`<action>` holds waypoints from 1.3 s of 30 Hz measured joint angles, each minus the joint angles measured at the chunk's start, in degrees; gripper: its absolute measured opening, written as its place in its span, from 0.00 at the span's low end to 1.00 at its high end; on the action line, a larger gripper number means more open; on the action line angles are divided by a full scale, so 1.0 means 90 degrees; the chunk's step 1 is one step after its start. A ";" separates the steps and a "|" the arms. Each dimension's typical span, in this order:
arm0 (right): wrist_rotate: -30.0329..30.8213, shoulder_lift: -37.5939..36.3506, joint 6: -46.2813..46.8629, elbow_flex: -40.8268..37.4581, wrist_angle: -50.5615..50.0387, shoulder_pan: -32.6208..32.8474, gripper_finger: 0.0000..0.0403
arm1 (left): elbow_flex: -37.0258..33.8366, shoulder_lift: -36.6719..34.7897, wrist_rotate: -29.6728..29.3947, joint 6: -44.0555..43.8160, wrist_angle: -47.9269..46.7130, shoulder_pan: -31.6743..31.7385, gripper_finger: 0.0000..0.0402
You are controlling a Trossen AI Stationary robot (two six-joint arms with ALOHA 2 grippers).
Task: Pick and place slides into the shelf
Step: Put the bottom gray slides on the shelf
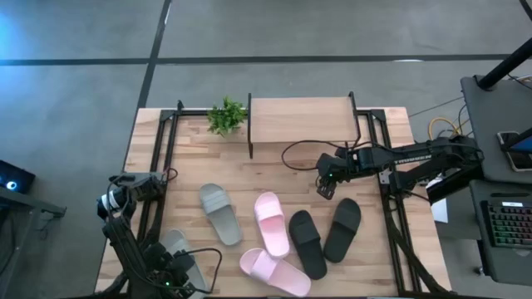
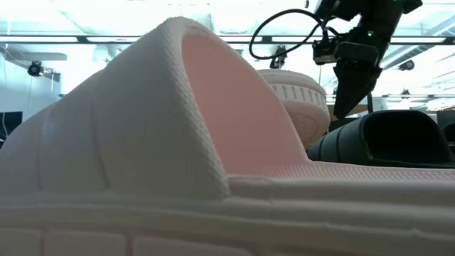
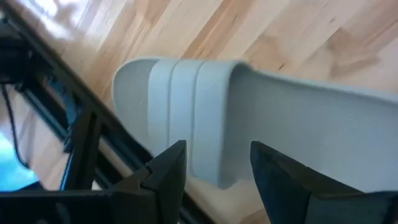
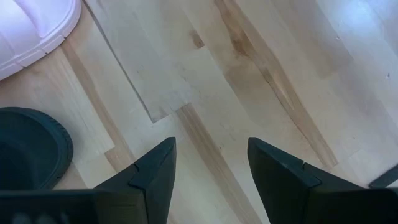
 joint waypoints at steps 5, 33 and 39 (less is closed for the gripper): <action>0.0001 0.0000 0.0000 0.0000 0.0000 0.0000 0.48 | -0.0072 -0.0002 0.0011 0.0051 0.0097 0.0003 0.41; 0.0482 -0.0002 0.0002 -0.0005 -0.0005 0.0000 0.48 | -0.1609 0.0027 0.0467 0.0055 0.0635 0.0018 0.40; 0.0482 -0.0002 0.0149 -0.0005 -0.0002 0.0000 0.48 | -0.1743 0.0027 0.0568 0.0058 0.0378 0.0020 0.28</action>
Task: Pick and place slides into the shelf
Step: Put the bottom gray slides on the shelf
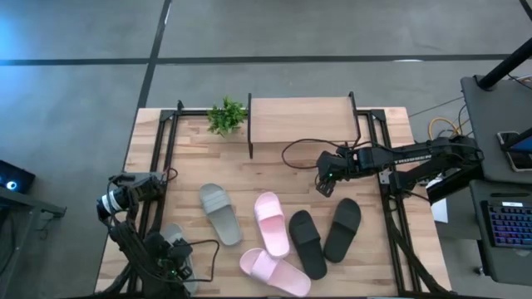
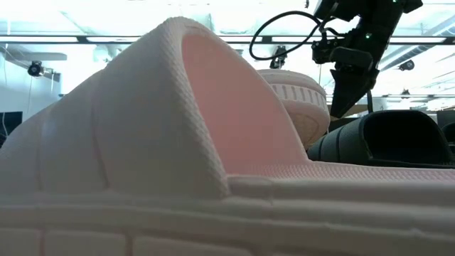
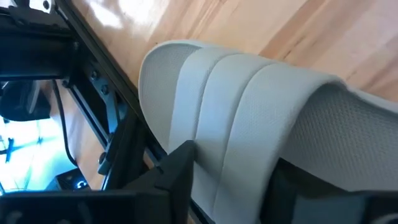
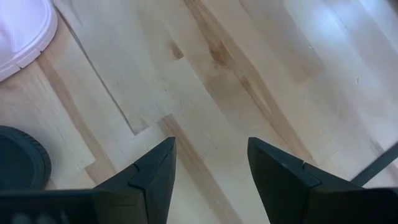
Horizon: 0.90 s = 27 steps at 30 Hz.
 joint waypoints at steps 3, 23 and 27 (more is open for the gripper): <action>0.0000 0.0000 0.0019 0.0000 0.0002 0.0000 0.48 | -0.0068 0.0000 -0.0002 0.0000 0.0011 0.0000 0.19; -0.0221 -0.0012 0.0290 0.0696 0.0494 0.0005 0.48 | 0.0218 -0.1824 -0.3894 0.0428 -0.0479 0.0681 0.00; -0.0223 -0.0017 -0.0105 0.1316 0.0565 0.0018 0.48 | 0.0186 -0.2369 -0.4948 0.1815 -0.0523 0.1484 0.00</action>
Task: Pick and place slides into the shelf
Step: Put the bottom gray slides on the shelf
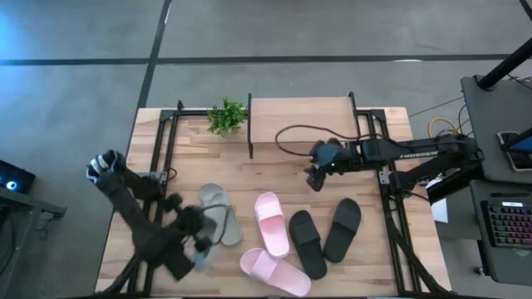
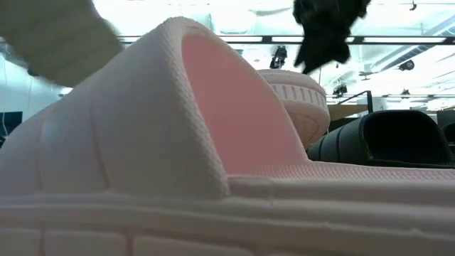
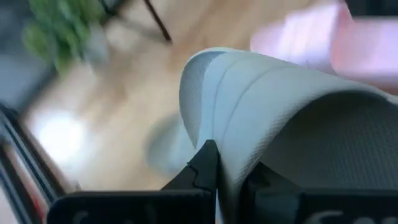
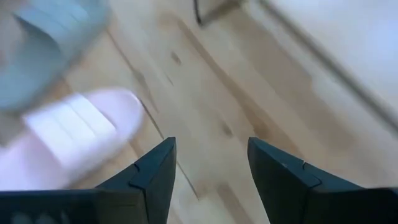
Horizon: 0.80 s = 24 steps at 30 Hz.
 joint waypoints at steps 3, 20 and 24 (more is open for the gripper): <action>0.0006 0.0000 -0.0299 0.0520 0.0075 0.0001 0.48 | -0.0057 -0.0265 -0.0536 0.1286 -0.0013 0.0803 0.00; 0.1698 -0.0555 -0.1045 0.2313 -0.0765 -0.0004 0.48 | -0.0003 -0.0794 -0.1286 0.8772 0.5270 0.4789 0.00; 0.2085 -0.0876 -0.0726 0.2308 -0.1103 -0.0004 0.48 | 0.0119 -0.0691 -0.1223 0.9262 0.5572 0.5559 0.00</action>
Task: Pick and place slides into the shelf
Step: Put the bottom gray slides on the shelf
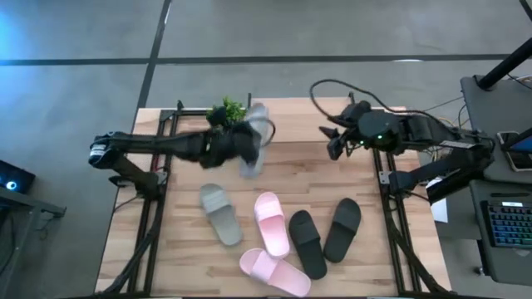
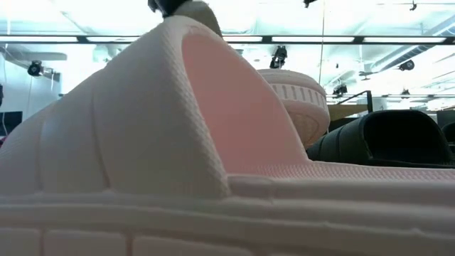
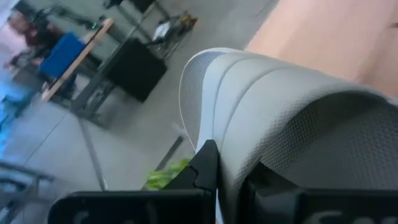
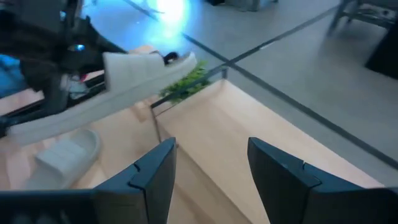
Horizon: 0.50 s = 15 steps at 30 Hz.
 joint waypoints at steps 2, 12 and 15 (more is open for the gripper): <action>0.0100 -0.0126 0.0099 -0.0005 -0.0174 0.0000 0.48 | 0.0102 0.0067 0.0250 0.0102 0.0089 0.0352 0.00; 0.0324 -0.0243 0.0137 -0.0016 -0.0365 -0.0012 0.48 | 0.1429 0.1464 0.0493 0.1872 0.0248 0.1307 0.00; 0.0327 -0.0176 0.0149 -0.0048 -0.0348 -0.0012 0.48 | 0.1982 0.2080 0.0491 0.2414 0.0254 0.1468 0.00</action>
